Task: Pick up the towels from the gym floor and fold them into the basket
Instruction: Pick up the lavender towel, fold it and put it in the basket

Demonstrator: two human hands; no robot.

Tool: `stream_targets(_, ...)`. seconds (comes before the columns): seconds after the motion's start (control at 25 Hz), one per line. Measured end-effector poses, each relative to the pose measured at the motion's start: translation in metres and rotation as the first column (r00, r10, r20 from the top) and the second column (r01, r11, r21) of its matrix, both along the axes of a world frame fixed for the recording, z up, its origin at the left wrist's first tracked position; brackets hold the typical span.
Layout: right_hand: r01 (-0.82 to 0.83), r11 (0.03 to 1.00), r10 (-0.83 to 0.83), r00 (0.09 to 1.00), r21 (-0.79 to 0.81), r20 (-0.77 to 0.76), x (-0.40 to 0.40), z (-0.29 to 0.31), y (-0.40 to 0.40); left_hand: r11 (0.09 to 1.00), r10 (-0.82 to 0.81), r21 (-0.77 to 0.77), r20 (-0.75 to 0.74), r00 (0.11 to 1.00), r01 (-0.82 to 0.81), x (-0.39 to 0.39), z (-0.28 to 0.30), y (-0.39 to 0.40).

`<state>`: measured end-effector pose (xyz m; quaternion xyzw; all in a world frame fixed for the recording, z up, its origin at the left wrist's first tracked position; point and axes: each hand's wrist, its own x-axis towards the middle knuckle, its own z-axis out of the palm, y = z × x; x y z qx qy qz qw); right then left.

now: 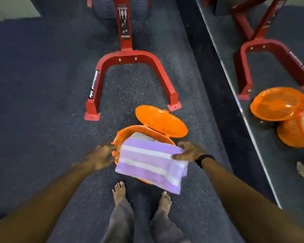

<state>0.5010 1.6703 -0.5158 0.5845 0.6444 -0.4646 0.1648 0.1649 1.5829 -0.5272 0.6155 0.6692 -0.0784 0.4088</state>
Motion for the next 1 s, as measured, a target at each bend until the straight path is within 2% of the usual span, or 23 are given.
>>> stream_targets(0.12, -0.064, 0.997, 0.054, 0.980, 0.046, 0.193, 0.000, -0.100, -0.012, 0.993, -0.112, -0.052, -0.049, 0.993, 0.109, -0.001, -0.096, 0.008)
stream_targets(0.2, -0.122, 0.990, 0.100, 0.962, 0.070, 0.256, -0.006, -0.156, -0.030, 0.967, -0.255, -0.036, -0.136, 0.957, 0.252, 0.006, -0.151, 0.021)
stream_targets(0.32, -0.230, 0.966, 0.188, 0.940, 0.120, 0.285, -0.022, -0.223, -0.053, 0.885, -0.460, -0.048, -0.246, 0.853, 0.463, 0.019, -0.222, 0.038)
stream_targets(0.48, -0.324, 0.935, 0.275, 0.919, 0.145, 0.282, -0.041, -0.318, -0.061, 0.752, -0.641, -0.078, -0.320, 0.698, 0.655, 0.032, -0.326, 0.050)
stream_targets(0.64, -0.341, 0.923, 0.272, 0.905, 0.177, 0.326, -0.042, -0.398, -0.057, 0.618, -0.708, 0.054, -0.395, 0.585, 0.784, 0.036, -0.401, 0.055)
stream_targets(0.72, -0.330, 0.921, 0.248, 0.906, 0.207, 0.342, -0.038, -0.447, -0.058, 0.598, -0.698, 0.131, -0.399, 0.594, 0.791, 0.035, -0.458, 0.061)
stream_targets(0.8, -0.316, 0.922, 0.228, 0.910, 0.224, 0.345, -0.043, -0.454, -0.057, 0.578, -0.697, 0.170, -0.405, 0.592, 0.798, 0.029, -0.465, 0.073)
stream_targets(0.92, -0.210, 0.955, 0.142, 0.944, 0.211, 0.299, -0.047, -0.502, -0.065, 0.545, -0.690, 0.239, -0.416, 0.592, 0.803, 0.023, -0.515, 0.092)
stream_targets(1.0, -0.200, 0.959, 0.132, 0.941, 0.199, 0.312, -0.049, -0.512, -0.067, 0.535, -0.718, 0.206, -0.401, 0.570, 0.819, 0.028, -0.517, 0.085)
